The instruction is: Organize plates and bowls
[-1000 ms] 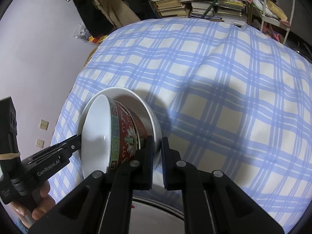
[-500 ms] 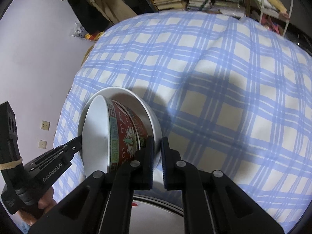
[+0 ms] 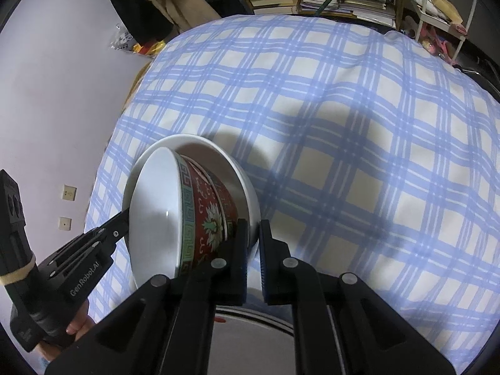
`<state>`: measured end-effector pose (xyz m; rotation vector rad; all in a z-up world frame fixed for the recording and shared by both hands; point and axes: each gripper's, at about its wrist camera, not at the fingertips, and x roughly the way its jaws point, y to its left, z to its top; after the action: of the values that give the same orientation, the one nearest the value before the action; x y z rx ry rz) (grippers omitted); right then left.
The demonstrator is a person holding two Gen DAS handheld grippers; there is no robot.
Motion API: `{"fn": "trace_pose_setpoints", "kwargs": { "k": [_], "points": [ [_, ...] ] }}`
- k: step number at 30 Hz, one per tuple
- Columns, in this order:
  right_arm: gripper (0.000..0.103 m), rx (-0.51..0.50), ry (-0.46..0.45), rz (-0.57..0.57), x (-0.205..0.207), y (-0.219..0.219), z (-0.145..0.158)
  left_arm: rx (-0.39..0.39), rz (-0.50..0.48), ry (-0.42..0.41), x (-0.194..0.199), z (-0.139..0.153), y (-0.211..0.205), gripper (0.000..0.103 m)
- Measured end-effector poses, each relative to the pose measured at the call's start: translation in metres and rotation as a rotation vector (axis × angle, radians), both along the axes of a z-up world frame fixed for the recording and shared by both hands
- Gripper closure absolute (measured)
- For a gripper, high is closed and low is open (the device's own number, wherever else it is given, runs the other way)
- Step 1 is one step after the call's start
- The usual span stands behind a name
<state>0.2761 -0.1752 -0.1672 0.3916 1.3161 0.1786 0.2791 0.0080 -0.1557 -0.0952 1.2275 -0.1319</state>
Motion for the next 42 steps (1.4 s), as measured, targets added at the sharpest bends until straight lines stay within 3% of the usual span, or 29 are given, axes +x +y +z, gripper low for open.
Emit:
{"fn": "trace_pose_setpoints", "kwargs": {
  "k": [9, 16, 25, 30, 34, 42],
  "points": [
    [0.092, -0.003, 0.013, -0.024, 0.000, -0.002, 0.003, -0.039, -0.012, 0.020, 0.002, 0.004, 0.001, 0.101],
    [0.092, 0.000, 0.006, -0.028, -0.009, -0.016, 0.013, -0.016, -0.012, 0.029, -0.002, 0.005, -0.005, 0.101],
    [0.093, 0.021, 0.050, -0.023, -0.008, -0.017, -0.005, -0.016, -0.003, 0.044, -0.006, -0.008, -0.004, 0.100],
    [0.093, 0.010, 0.037, 0.005, -0.007, -0.014, -0.006, -0.020, -0.005, 0.042, -0.006, -0.013, -0.002, 0.100],
    [0.092, -0.037, -0.010, 0.091, -0.006, -0.006, -0.005, -0.029, -0.018, 0.036, -0.006, -0.015, 0.001, 0.100],
    [0.092, 0.014, -0.064, 0.015, -0.003, -0.012, -0.008, -0.072, 0.021, 0.060, -0.005, -0.020, 0.010, 0.100]
  ]
}}
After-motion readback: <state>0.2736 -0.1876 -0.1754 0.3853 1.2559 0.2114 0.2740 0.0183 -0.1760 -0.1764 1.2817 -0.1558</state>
